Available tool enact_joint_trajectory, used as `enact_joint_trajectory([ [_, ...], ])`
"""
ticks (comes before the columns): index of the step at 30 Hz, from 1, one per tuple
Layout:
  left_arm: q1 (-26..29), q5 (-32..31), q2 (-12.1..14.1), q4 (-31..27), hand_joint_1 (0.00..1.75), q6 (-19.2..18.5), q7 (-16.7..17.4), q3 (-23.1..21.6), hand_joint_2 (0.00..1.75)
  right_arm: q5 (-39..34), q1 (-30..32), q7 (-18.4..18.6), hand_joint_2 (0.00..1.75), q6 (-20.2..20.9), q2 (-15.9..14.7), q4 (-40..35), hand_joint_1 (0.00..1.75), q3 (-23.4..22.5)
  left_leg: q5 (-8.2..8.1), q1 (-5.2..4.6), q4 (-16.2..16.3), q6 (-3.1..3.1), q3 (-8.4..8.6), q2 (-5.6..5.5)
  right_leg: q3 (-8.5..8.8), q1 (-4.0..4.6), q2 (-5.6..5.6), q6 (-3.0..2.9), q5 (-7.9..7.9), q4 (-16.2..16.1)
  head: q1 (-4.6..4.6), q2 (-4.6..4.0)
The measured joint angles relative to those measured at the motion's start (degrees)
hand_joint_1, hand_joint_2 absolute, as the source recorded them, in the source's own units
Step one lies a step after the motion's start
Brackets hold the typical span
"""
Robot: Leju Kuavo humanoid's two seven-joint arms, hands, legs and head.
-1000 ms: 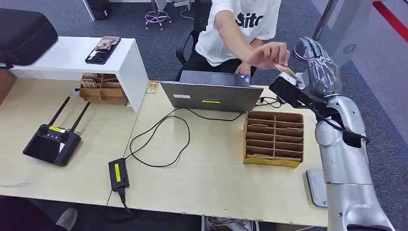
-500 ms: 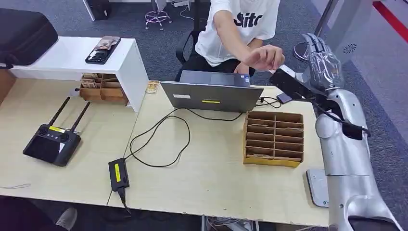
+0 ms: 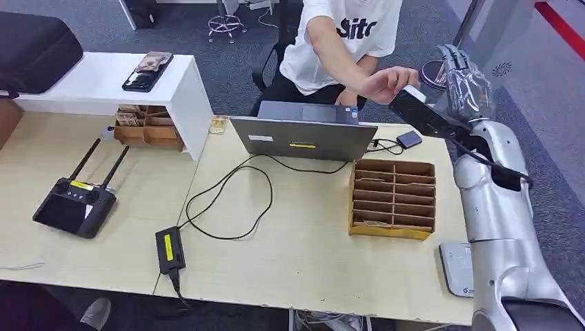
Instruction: Pass the card to the sensor for recognition and then transmit it.
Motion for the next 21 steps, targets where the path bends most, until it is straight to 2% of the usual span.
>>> enact_joint_trajectory([
  [21,0.0,0.0,0.0,0.0,0.00,0.0,0.0,-0.7,1.75,0.0,-0.1,0.0,1.75,0.0,0.0,0.5,0.00,0.0,0.00,0.00,0.0,0.00,0.00,0.00,0.00,0.00,0.00,0.00,0.00,0.0,0.00,0.00],
])
